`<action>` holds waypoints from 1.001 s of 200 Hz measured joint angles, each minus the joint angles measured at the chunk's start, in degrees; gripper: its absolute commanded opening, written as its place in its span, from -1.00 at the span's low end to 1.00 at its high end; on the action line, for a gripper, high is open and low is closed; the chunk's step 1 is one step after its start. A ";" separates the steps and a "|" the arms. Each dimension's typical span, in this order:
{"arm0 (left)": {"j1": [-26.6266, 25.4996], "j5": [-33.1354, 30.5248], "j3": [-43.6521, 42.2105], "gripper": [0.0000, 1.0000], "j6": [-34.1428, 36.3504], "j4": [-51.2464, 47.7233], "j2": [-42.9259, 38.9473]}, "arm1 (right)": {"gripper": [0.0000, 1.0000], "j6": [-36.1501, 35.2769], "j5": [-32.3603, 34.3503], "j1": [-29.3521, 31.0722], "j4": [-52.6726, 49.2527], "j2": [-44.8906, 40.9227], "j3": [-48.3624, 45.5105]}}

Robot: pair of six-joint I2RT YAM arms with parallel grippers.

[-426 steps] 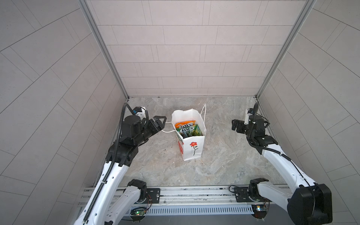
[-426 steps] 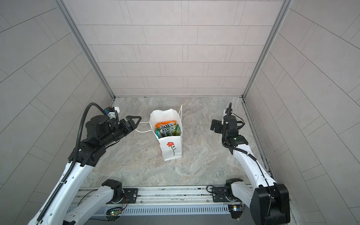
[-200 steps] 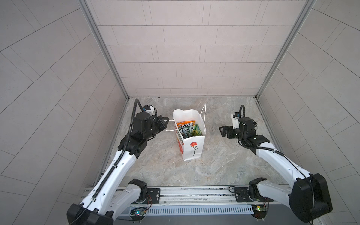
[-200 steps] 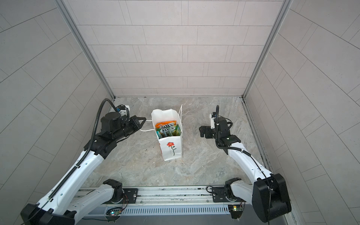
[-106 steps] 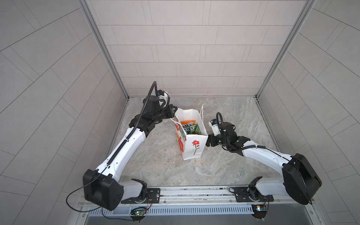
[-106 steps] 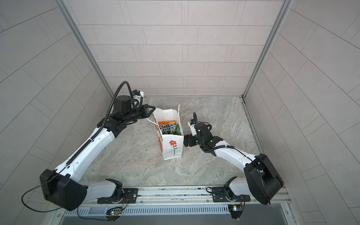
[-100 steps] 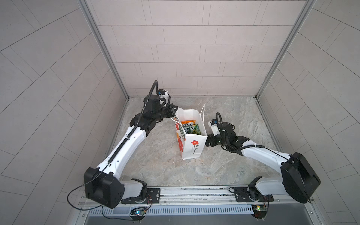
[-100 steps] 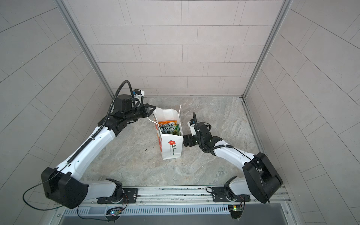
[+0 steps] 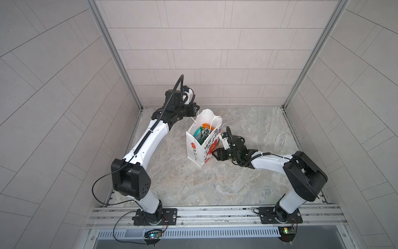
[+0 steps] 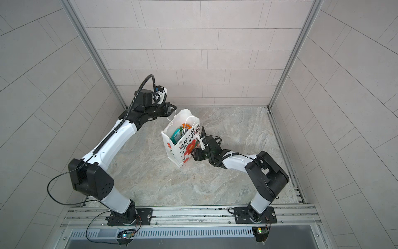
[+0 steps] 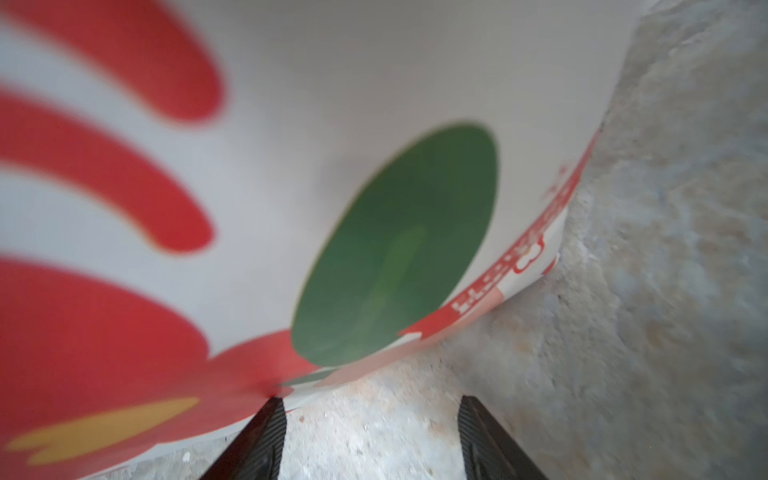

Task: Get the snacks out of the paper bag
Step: 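Grasp the bag rim with the left gripper and tilt it over while right gripper withdraws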

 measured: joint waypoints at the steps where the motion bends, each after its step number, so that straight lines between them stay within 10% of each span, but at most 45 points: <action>1: 0.02 0.09 0.22 -1.00 0.07 -0.09 0.15 | 0.32 0.09 0.04 0.02 0.13 0.11 0.07; 98: 2.12 6.08 24.79 -1.00 6.56 -10.36 17.18 | 0.26 5.81 5.16 0.26 10.21 15.21 12.00; 200: -0.79 5.18 14.69 -1.00 7.02 -10.19 9.05 | 0.26 -2.10 4.17 -12.57 -5.73 -5.16 -0.66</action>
